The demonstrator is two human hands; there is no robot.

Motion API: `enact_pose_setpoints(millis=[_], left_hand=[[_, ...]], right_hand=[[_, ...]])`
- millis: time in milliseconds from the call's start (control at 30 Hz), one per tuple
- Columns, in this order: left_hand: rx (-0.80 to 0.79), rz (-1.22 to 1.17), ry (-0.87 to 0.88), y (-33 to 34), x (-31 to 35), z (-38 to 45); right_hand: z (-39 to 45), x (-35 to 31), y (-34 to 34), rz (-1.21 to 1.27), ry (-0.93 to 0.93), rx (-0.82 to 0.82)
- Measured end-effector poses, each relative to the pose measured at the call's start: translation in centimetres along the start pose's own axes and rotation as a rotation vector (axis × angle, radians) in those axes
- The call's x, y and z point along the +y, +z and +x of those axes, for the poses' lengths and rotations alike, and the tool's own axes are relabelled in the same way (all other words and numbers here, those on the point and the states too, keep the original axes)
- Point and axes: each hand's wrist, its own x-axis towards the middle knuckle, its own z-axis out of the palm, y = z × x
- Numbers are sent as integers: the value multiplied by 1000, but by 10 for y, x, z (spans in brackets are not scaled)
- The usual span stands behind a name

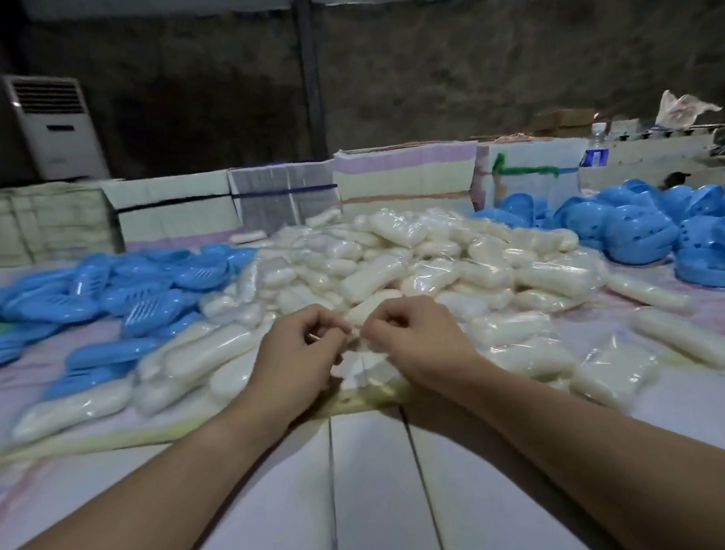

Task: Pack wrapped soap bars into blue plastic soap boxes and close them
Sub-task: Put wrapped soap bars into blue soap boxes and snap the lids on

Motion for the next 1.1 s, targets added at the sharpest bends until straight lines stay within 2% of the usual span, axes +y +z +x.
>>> enact_pose_setpoints(millis=[100,200,333,433,533,633,733,833,933,1100], left_hand=[[39,47,-1,-1,-1,0],[82,160,75,-11,4,3],[231,279,160,-42,11,20],[283,487,105,-71,2,45],[309,759,-34,-107,-17,75],[237,1030,-327,-136,-36,95],[144,1051,-501,-146,-47,102],[140,1095,-493,-148,-45,107],[108,1300,-445,-149,-37,106],[-61,1556,-295,-156,-37,103]], right_hand=[[-1,-2,2,-3,-24,-25],[-8,-8,6,-49,-97,-95],[-18,-14,12,-19,-202,-185],[-21,-16,17,18,-254,-231],[-20,-15,19,8,-282,-251],[-18,-13,19,-10,-310,-254],[-18,-11,20,-20,-323,-261],[-16,-12,20,-32,-340,-265],[-15,-13,20,-34,-350,-265],[-16,-13,20,-31,-339,-271]])
